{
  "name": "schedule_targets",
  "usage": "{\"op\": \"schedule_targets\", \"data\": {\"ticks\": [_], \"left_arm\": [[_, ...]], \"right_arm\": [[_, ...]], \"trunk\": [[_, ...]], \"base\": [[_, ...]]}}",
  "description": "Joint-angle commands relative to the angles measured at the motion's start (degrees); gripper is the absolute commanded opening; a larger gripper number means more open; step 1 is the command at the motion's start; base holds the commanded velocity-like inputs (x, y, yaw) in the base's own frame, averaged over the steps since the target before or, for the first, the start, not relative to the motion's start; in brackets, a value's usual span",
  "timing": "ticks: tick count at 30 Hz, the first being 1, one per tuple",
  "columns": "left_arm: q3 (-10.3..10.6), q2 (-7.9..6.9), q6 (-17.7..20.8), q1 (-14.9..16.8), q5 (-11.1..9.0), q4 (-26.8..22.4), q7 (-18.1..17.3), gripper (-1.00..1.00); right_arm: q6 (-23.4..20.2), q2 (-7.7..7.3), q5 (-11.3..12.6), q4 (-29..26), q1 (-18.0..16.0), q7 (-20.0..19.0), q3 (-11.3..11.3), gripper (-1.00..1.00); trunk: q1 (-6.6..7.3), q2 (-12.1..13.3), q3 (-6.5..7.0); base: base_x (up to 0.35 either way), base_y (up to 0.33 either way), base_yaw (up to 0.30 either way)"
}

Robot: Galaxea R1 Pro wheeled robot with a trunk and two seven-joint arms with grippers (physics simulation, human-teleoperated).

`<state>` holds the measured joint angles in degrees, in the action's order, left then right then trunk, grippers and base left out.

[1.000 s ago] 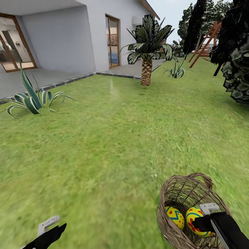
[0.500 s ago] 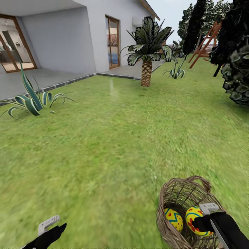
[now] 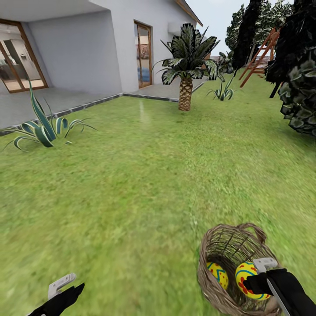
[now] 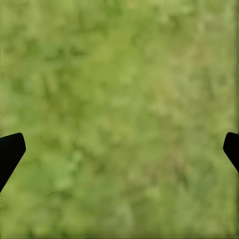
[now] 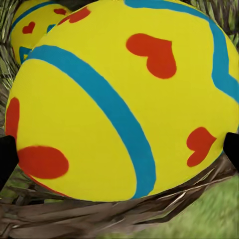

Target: Take the three Easter eggs out of the wicker basket on the lawn in the garden, then place them on the lawn next to a single tree (choose any tree) so that all three eggs are next to the same tree and none are left in the basket.

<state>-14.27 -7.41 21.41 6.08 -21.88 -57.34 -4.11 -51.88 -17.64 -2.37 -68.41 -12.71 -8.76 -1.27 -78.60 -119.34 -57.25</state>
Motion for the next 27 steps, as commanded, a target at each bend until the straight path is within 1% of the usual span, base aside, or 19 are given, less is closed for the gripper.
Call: {"op": "schedule_targets", "data": {"ticks": [1, 6, 8, 10, 12, 18, 22, 27], "left_arm": [[-0.1, 0.02, 0.4, 0.0, -0.3, -0.1, -0.2, 1.0], [-0.1, 0.02, 0.4, 0.0, -0.3, -0.1, -0.2, 1.0], [-0.1, 0.02, 0.4, 0.0, -0.3, -0.1, -0.2, 1.0], [-0.1, 0.09, 0.4, 0.0, -0.3, -0.1, -0.2, 1.0], [-0.1, 0.11, 0.4, 0.0, -0.3, -0.1, -0.2, 1.0], [-0.1, 0.11, 0.4, 0.0, -0.5, -0.3, -0.2, 1.0], [-0.2, -0.02, -1.2, 0.0, -0.5, -0.3, -0.3, 1.0], [-0.1, 0.05, -1.5, 0.0, -0.5, 0.0, -0.3, 1.0]], "right_arm": [[-0.2, 0.04, -0.3, -0.1, 0.0, -0.3, 0.0, -1.0], [-0.2, 0.28, -0.2, 0.0, 0.0, -0.3, 0.0, -1.0], [-0.2, 0.85, -0.3, 0.0, 0.0, -0.3, 0.0, -1.0], [-0.2, 1.23, -0.3, 0.1, 0.0, -0.2, 0.0, -1.0], [-0.1, 1.28, -0.4, 1.3, 0.0, -0.2, 0.0, -1.0], [0.0, 1.29, -0.4, 1.6, 0.0, -0.3, 0.0, -1.0], [0.0, 1.29, -0.4, 1.6, 0.0, -0.3, 0.0, -1.0], [0.1, 1.21, -0.4, 1.6, 0.0, -0.4, -0.1, -1.0]], "trunk": [[0.23, 0.4, 0.14], [1.33, 2.4, 1.04], [1.77, 3.2, 1.39], [2.21, 4.0, 1.75], [2.65, 4.8, 2.11], [3.97, 7.2, 3.19], [4.85, 8.8, 3.91], [5.94, 10.8, 4.81]], "base": [[0.0, 0.0, 0.0], [0.0, 0.0, 0.0], [-0.015, 0.0, 0.0], [-0.248, 0.0, 0.0], [-0.243, 0.0, 0.0], [-0.02, 0.0, 0.0], [0.006, 0.237, 0.0], [0.086, 0.332, -0.018]]}}
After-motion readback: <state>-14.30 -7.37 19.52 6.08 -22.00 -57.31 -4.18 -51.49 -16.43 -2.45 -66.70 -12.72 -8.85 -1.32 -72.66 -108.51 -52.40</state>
